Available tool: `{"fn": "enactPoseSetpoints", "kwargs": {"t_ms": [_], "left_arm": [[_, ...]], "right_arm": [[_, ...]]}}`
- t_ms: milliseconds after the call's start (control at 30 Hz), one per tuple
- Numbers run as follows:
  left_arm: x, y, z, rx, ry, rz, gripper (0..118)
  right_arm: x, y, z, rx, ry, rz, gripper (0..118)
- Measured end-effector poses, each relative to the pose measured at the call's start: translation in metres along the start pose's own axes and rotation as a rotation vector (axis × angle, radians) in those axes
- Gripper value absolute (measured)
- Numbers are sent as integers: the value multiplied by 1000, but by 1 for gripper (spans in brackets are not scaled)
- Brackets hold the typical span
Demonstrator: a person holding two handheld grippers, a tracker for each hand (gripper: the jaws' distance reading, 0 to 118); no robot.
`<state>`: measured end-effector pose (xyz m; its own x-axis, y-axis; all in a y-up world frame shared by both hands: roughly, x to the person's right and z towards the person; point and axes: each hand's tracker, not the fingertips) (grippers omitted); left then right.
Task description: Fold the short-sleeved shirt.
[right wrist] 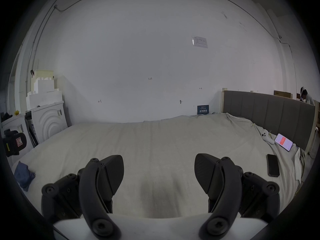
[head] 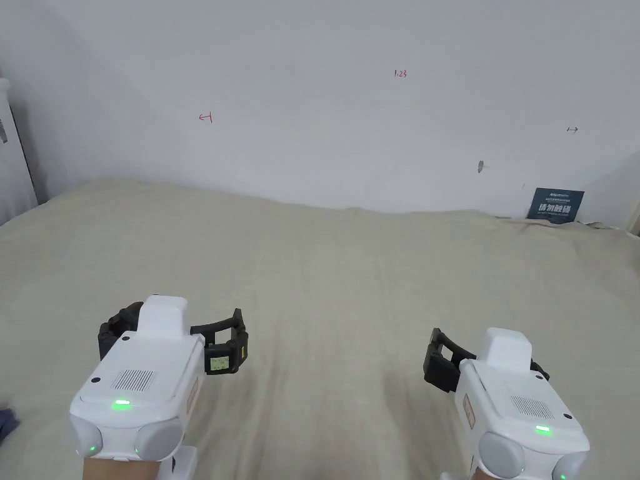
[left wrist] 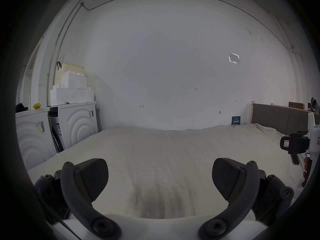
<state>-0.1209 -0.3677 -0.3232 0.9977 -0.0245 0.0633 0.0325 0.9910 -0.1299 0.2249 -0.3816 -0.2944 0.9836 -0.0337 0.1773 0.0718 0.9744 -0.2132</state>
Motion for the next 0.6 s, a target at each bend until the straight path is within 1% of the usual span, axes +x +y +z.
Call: {"fn": "enactPoseSetpoints", "kwargs": {"t_ms": [400, 600], "left_arm": [[1, 1, 1, 12, -4, 2, 118], [0, 3, 1, 14, -4, -2, 118]], "right_arm": [[-3, 0, 1, -5, 1, -4, 87], [-5, 2, 1, -1, -7, 21, 87]]}}
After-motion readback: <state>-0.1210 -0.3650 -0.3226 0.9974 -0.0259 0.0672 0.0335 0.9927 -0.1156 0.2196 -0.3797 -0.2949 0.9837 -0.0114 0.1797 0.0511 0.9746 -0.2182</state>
